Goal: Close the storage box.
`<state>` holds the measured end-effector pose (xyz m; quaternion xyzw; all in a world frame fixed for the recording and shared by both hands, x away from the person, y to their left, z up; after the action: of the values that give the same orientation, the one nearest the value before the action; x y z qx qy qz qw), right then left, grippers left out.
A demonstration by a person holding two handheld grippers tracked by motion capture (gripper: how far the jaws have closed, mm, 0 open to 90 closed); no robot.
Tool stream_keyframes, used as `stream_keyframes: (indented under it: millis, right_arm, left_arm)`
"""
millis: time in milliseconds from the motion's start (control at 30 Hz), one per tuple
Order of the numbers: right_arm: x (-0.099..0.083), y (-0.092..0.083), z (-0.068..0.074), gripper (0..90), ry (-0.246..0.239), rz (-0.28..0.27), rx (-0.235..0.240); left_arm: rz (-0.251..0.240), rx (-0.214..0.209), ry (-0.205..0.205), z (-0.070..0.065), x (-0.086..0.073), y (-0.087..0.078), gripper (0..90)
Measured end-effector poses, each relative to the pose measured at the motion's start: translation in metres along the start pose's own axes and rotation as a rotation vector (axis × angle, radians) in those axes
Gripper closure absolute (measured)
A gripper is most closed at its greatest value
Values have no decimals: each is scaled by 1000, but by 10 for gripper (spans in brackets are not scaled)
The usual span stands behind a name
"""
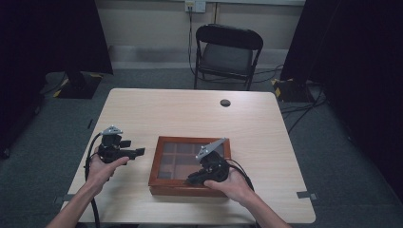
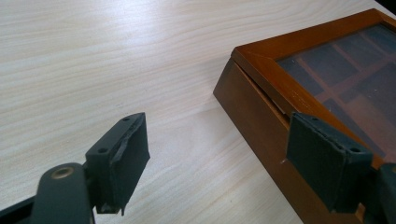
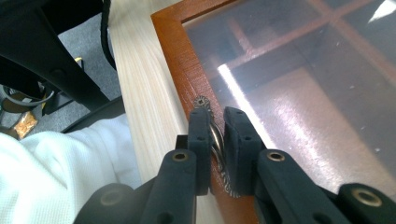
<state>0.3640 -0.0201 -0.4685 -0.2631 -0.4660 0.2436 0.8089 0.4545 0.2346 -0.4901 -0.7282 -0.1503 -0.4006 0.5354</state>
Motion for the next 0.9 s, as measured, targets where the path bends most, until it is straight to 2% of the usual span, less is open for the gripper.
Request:
stream_keyframes:
  millis: [67, 267, 333, 367, 433, 467, 533, 600, 633, 800, 833, 867, 900]
  right_arm:
    - [-3, 2, -1, 820, 17, 15, -3]
    - [-9, 11, -4, 819, 10, 32, -5]
    - [-10, 11, -5, 818, 12, 19, 5]
    - [-10, 10, -6, 790, 25, 5, 10]
    - [-9, 6, -9, 656, 37, -31, -10]
    - [-8, 2, -11, 581, 50, -54, -25]
    - [-7, -12, -18, 531, 69, -109, -73]
    - [-8, -32, -29, 404, 102, -174, -141]
    - [-11, -41, -34, 369, 125, -193, -171]
    - [-38, -86, -64, 205, 238, -264, -322]
    - [-44, -92, -68, 179, 260, -280, -338]
    - [-55, -100, -75, 151, 309, -307, -357]
    - [-62, -105, -79, 148, 333, -310, -373]
  left_arm:
    - [4, 2, -2, 0, -1, 0, 209]
    - [10, 8, -2, 2, -2, 1, 209]
    - [14, 15, 0, 4, -2, 1, 209]
    - [14, 17, -1, 4, -3, 1, 209]
    - [22, 18, 1, 6, -4, 1, 209]
    - [25, 19, -1, 7, -4, 1, 208]
    - [31, 31, 0, 10, -5, 0, 206]
    - [34, 35, 5, 12, -6, -1, 204]
    - [37, 40, 8, 14, -7, -2, 201]
    - [62, 63, 11, 24, -18, -4, 192]
    - [78, 72, 9, 26, -22, -3, 192]
    - [87, 76, 5, 28, -24, -3, 192]
    - [92, 82, -1, 29, -26, -1, 193]
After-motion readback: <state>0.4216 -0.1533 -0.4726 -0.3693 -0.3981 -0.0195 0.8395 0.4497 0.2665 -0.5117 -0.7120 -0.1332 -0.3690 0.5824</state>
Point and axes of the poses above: each handheld gripper's, and its own axes: y roughly forward along the jaws, x roughly out of its top, z roughly to its left, the point moved 8 cm from there along y, roughly forward along the jaws, and after that the axes turned 11 degrees about x, right-handed, at the moved point
